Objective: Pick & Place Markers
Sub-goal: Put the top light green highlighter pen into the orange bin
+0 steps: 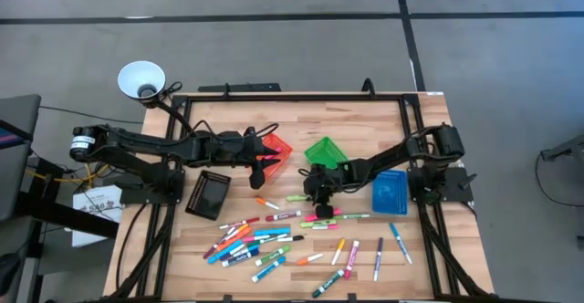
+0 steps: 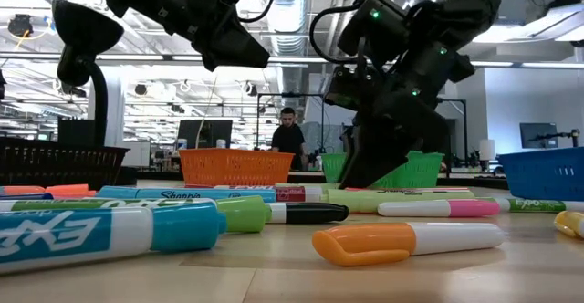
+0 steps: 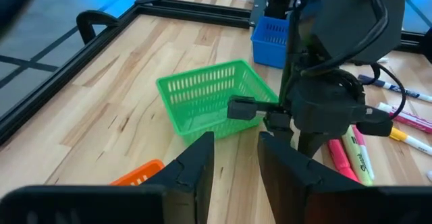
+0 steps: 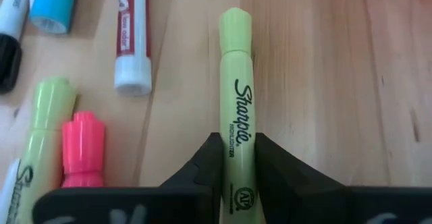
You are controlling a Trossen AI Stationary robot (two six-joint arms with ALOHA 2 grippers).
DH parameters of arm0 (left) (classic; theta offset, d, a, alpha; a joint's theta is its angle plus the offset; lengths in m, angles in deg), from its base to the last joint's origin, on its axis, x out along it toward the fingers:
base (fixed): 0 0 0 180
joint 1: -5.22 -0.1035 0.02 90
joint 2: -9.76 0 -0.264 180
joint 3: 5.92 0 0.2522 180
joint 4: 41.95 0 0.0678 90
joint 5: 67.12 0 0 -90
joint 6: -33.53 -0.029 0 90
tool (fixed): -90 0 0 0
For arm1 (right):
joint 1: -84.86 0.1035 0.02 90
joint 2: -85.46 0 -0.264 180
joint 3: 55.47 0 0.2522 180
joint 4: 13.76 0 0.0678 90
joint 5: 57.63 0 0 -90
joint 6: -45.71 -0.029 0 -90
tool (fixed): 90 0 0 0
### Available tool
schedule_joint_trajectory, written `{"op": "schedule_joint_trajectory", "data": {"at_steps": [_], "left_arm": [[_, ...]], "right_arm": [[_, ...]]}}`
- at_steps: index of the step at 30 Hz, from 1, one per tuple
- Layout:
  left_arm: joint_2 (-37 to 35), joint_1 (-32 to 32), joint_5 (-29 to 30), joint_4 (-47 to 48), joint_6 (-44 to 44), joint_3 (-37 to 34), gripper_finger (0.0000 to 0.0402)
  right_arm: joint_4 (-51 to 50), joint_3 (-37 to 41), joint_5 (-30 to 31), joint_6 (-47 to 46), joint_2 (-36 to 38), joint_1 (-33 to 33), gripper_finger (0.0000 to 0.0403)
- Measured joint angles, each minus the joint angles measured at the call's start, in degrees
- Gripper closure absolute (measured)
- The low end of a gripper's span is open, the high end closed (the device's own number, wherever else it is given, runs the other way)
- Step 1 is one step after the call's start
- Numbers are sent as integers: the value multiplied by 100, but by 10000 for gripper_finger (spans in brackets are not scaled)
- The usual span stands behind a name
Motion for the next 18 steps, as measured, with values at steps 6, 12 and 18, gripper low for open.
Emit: {"op": "schedule_joint_trajectory", "data": {"at_steps": [6,12,18], "left_arm": [[0,29,0,-1,0,0,291],[0,272,-78,-29,-168,0,291],[144,624,-133,-278,-710,7,287]], "right_arm": [[-607,21,52,-250,568,-2,334],[-403,18,538,-306,992,17,329],[232,11,1621,-283,1007,-25,341]]}}
